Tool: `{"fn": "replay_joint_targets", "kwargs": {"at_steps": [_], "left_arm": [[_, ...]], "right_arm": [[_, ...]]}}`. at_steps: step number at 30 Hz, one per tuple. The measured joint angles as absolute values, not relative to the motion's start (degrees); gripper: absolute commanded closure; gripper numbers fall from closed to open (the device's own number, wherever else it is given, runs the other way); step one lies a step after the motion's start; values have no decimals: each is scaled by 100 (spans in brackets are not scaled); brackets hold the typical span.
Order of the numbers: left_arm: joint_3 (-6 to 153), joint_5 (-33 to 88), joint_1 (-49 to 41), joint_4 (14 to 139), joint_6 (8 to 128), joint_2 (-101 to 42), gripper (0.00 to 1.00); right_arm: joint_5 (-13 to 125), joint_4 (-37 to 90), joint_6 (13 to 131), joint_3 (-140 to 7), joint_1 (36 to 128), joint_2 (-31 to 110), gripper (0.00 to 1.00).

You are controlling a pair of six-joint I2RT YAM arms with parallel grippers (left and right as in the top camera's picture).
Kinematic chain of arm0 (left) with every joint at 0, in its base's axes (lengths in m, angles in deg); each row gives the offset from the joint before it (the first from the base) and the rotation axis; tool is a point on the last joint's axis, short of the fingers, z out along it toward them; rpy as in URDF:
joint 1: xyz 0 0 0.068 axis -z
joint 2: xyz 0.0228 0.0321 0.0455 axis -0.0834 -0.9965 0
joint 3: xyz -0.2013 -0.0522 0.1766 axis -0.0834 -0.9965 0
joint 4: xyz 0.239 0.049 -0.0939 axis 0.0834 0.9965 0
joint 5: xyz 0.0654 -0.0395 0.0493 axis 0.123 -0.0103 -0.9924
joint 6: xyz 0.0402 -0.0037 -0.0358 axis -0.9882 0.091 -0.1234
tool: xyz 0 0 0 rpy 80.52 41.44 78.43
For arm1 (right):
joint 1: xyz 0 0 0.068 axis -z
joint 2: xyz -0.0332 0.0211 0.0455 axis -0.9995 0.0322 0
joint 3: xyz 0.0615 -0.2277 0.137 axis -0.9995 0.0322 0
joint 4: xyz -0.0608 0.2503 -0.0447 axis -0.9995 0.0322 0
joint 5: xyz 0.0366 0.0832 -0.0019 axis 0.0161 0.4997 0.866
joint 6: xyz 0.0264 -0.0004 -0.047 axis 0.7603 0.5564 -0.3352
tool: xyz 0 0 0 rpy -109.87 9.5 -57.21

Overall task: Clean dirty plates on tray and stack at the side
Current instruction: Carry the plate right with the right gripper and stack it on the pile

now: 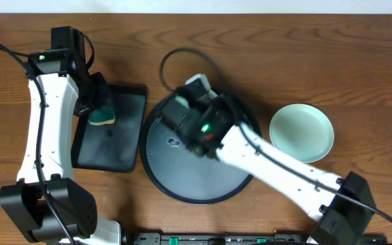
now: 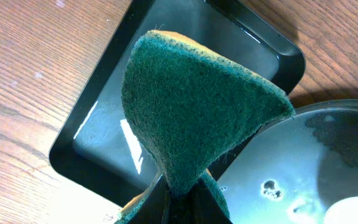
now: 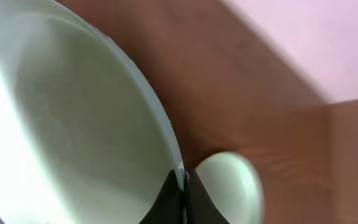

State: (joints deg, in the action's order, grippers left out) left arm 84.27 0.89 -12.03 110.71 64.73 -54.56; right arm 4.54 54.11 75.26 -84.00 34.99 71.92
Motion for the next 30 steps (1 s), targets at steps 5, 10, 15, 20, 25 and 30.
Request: {"fn": "replay_joint_targets", "kwargs": {"at_steps": [5,10,15,20,25,30], "left_arm": [[8425,89,-1203,11071,6473,-5456,92],[8425,89,-1203,11071,6473,-5456,93],[8425,89,-1203,11075,6471,-5456,92],[8423,89,-1203,11080,6471,-5456,92],[8423,89,-1203,11082,6471,-5456,93],[8423,89,-1203,11084,6471,-5456,92]], "right_arm": [[2085,5374,7544,-8400,4379,7053,99],[3123,5437,7526,-8403,5512,6397,99],[3687,5809,7485,-8453,7092,5691,99],[3975,6228,7443,-8414,8469,5601,99],[4093,5990,7428,-7649,9361,5623,99],[4161,5435,7424,-6567,9741,5676,99]]}}
